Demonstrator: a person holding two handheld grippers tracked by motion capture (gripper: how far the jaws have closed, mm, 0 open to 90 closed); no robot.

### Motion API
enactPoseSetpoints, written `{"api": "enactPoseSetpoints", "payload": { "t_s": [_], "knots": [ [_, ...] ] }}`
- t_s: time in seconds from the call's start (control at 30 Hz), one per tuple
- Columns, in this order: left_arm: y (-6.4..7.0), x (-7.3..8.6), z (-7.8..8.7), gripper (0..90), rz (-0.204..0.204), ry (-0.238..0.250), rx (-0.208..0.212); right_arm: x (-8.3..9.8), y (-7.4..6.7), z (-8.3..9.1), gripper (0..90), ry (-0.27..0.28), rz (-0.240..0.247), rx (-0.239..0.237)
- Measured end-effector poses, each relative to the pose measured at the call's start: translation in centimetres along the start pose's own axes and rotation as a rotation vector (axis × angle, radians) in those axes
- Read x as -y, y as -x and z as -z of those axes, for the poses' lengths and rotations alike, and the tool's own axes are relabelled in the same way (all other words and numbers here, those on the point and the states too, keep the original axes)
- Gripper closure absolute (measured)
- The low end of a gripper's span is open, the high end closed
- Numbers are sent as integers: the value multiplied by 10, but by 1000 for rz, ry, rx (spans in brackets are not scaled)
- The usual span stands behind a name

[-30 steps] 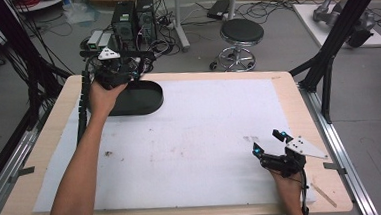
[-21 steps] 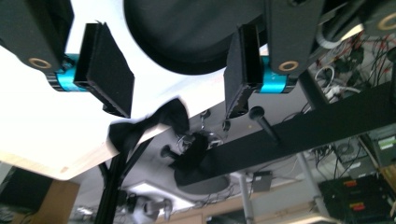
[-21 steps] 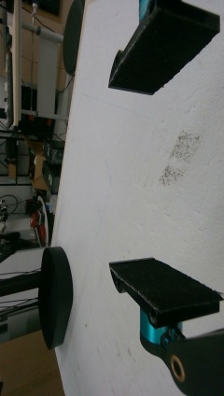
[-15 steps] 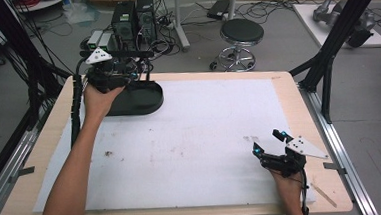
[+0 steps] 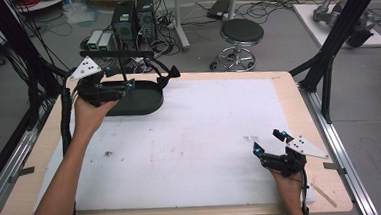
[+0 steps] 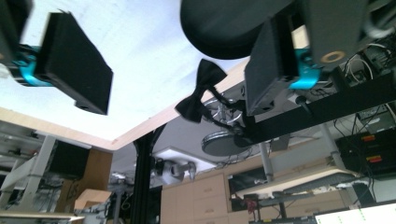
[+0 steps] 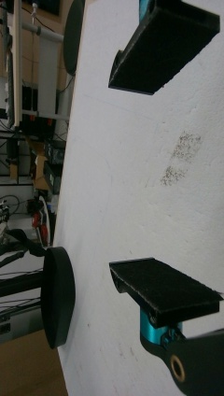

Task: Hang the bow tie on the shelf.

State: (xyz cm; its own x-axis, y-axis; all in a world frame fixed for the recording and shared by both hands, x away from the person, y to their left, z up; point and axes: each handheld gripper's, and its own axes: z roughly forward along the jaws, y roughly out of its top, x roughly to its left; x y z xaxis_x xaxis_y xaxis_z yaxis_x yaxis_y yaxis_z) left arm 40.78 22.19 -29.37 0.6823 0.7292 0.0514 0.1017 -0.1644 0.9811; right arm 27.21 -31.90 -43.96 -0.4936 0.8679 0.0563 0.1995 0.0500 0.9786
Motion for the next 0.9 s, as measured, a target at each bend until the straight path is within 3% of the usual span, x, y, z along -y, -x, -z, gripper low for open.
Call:
{"api": "enactPoseSetpoints", "payload": {
  "t_s": [0.27,0.5,0.9],
  "knots": [
    [21,15,28,189,-16,47,7,0,-1,0,102,-3,5,2],
    [30,41,50,175,3,74,-7,0,-1,0,102,-6,11,5],
    [39,85,78,167,57,55,-53,0,-2,-1,102,-13,29,12]
  ]
}}
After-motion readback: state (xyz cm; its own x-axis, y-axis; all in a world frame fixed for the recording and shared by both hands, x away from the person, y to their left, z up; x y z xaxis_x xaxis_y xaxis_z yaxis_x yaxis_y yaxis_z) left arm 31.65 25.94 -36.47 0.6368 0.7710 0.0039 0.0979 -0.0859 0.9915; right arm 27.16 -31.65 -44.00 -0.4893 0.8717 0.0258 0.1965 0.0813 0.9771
